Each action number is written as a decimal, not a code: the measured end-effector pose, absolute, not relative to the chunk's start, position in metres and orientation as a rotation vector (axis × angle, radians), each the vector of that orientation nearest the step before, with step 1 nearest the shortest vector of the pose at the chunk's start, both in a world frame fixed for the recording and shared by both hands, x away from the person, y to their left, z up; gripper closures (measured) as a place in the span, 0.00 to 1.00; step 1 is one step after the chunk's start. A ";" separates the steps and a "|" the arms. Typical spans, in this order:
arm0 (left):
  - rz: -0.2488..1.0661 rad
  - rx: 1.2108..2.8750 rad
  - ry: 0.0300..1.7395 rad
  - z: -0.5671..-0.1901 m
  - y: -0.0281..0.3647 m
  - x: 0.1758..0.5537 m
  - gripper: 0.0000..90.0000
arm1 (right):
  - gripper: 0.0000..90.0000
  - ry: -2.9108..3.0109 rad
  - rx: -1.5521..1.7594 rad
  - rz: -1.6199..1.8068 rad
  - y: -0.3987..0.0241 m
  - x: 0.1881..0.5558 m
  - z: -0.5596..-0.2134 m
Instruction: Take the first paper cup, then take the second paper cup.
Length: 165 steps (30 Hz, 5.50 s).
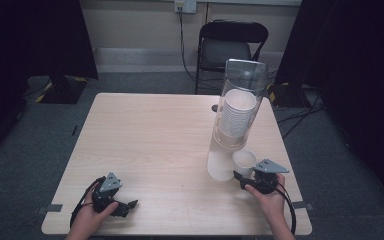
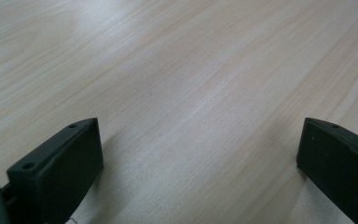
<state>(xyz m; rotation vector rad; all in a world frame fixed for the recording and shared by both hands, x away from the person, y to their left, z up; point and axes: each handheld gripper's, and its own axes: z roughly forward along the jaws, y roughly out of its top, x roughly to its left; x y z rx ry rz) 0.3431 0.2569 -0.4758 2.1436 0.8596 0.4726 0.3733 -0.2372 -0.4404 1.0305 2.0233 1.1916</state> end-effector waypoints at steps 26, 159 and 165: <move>0.472 2.145 0.858 -0.476 0.257 0.343 0.00 | 0.35 2.221 0.781 1.334 -0.132 0.360 -0.441; 0.471 2.140 0.860 -0.476 0.257 0.343 0.00 | 0.36 1.784 0.950 1.477 -0.182 0.411 -0.382; 0.473 2.143 0.862 -0.476 0.257 0.343 0.00 | 0.37 1.780 0.921 1.470 -0.183 0.410 -0.385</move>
